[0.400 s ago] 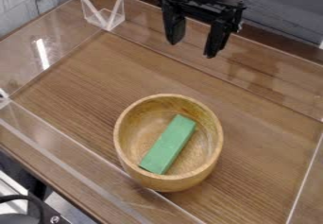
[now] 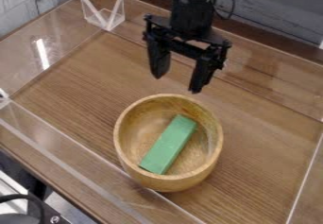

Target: Remove the green block from inside the brown bowl and put it on the table

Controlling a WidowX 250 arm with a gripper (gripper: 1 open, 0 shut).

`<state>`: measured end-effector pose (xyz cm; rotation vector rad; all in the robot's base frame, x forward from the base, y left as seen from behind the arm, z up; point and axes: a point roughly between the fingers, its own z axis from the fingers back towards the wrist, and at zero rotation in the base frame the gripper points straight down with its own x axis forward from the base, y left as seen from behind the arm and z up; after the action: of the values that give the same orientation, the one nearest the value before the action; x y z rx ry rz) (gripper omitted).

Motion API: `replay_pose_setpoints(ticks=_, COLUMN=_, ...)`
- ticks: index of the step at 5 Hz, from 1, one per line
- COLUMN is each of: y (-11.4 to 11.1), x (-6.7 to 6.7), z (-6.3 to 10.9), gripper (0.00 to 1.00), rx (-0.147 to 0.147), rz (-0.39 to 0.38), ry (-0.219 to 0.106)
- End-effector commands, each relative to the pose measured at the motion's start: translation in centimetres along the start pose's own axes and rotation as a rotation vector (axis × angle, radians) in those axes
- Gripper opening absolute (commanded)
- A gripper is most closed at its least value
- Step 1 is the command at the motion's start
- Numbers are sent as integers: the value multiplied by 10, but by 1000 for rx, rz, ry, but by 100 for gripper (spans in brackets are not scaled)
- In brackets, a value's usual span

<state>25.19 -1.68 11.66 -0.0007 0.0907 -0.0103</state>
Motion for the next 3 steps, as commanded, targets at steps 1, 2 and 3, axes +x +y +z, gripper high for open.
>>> replay_pose_setpoints(ticks=1, y=-6, x=-11, z=10, gripper=100, rx=1, rz=-3, ry=-62)
replay_pose_setpoints(ticks=2, y=-10, x=-19, z=7, gripper=100, rx=2, rz=-2, ry=-61)
replay_pose_setpoints(ticks=3, y=-14, x=-26, z=3, gripper=100, rx=3, rz=0, ry=-61)
